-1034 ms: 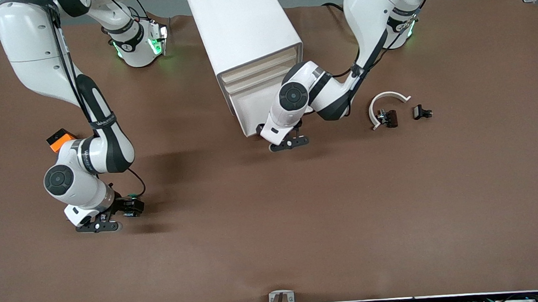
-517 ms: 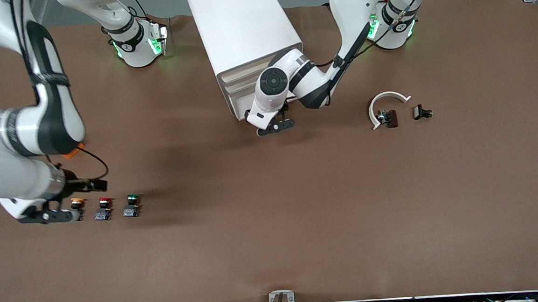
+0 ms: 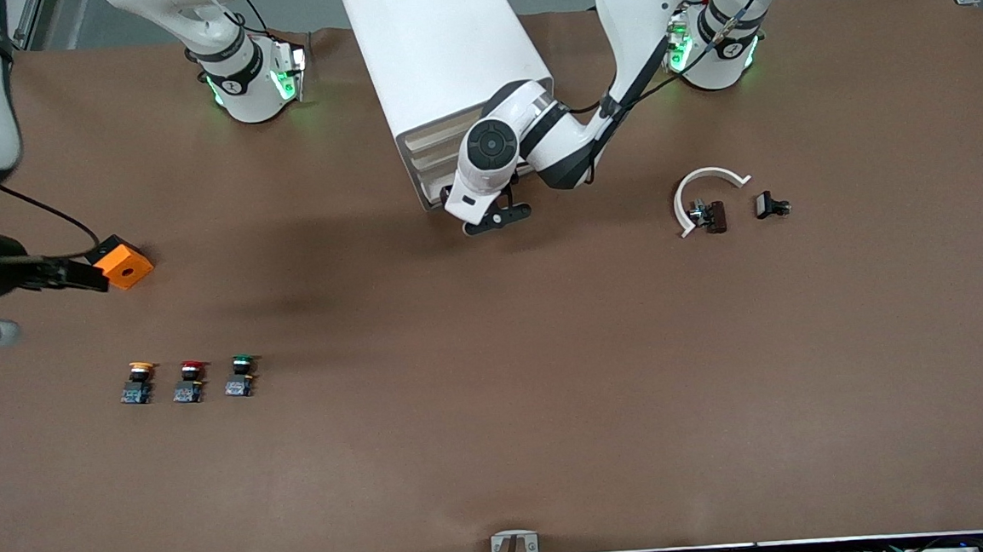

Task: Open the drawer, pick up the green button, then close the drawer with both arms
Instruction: 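Push the drawer shut with the left gripper while the right gripper withdraws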

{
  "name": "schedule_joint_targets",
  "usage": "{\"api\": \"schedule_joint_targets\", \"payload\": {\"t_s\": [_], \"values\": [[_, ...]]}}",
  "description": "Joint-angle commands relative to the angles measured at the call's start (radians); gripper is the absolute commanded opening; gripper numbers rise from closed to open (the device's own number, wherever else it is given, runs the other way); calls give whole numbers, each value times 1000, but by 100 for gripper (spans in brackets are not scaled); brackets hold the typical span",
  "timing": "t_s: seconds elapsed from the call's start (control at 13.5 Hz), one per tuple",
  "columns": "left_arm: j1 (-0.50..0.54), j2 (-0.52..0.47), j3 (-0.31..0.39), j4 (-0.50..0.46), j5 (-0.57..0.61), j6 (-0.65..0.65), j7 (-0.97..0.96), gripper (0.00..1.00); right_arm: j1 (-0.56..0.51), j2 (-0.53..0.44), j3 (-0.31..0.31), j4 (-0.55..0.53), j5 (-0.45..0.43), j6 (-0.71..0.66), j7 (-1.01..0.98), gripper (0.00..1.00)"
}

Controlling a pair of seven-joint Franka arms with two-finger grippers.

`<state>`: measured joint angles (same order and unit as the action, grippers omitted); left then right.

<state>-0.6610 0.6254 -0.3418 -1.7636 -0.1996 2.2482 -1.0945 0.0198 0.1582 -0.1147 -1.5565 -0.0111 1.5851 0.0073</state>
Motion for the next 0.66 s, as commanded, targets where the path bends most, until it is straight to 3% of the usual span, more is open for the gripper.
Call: {"api": "schedule_joint_targets", "payload": {"t_s": [0.0,0.59], "values": [[9,-24,-40,-5,-40,-68,1,100,-15,-57,15,-27,-10,-10,-13,100],[40,-16,-29,33,-41,-98,12,100,-80,-55,13,-20,-10,-13,-124,100]]}}
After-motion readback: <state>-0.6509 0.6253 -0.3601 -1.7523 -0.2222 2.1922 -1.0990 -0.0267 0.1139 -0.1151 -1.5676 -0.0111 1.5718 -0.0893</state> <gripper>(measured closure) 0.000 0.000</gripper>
